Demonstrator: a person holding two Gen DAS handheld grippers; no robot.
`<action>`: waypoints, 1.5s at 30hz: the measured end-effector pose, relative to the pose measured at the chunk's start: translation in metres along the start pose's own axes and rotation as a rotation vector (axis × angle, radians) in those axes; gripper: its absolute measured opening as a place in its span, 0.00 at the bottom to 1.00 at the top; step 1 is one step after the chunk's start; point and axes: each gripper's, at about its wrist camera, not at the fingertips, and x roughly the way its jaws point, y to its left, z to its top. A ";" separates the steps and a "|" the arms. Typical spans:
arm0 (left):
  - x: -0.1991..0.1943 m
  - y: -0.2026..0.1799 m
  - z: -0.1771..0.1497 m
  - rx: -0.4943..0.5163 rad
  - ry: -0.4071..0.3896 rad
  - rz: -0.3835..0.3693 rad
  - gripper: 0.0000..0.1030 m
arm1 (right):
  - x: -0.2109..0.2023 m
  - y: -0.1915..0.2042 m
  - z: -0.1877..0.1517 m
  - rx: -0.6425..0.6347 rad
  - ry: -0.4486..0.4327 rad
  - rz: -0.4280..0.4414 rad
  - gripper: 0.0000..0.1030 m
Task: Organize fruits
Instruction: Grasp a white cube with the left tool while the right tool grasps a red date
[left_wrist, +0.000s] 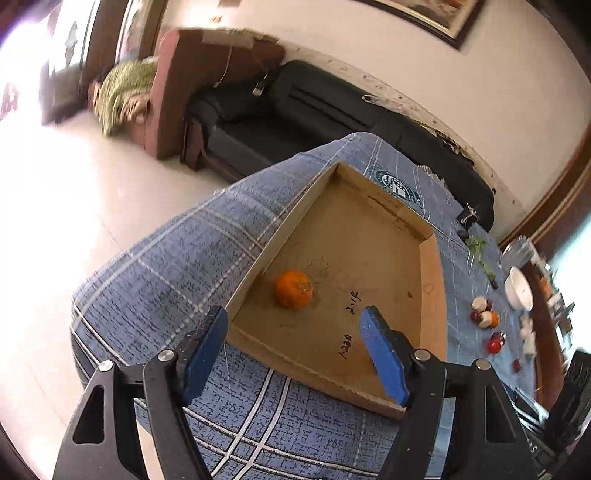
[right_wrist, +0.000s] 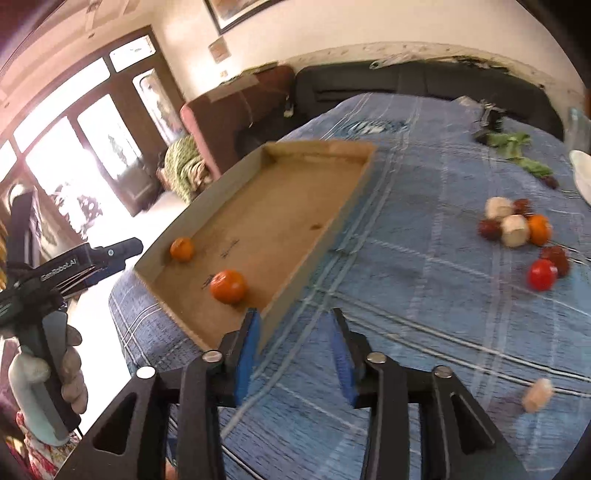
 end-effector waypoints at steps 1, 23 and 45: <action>0.002 0.003 0.000 -0.015 0.010 -0.001 0.72 | -0.004 -0.006 -0.001 0.007 -0.009 -0.008 0.52; 0.033 -0.209 -0.078 0.487 0.137 -0.242 0.72 | -0.160 -0.261 -0.046 0.496 -0.175 -0.427 0.57; 0.103 -0.343 -0.178 0.810 0.284 -0.309 0.41 | -0.071 -0.321 -0.006 0.422 -0.016 -0.599 0.44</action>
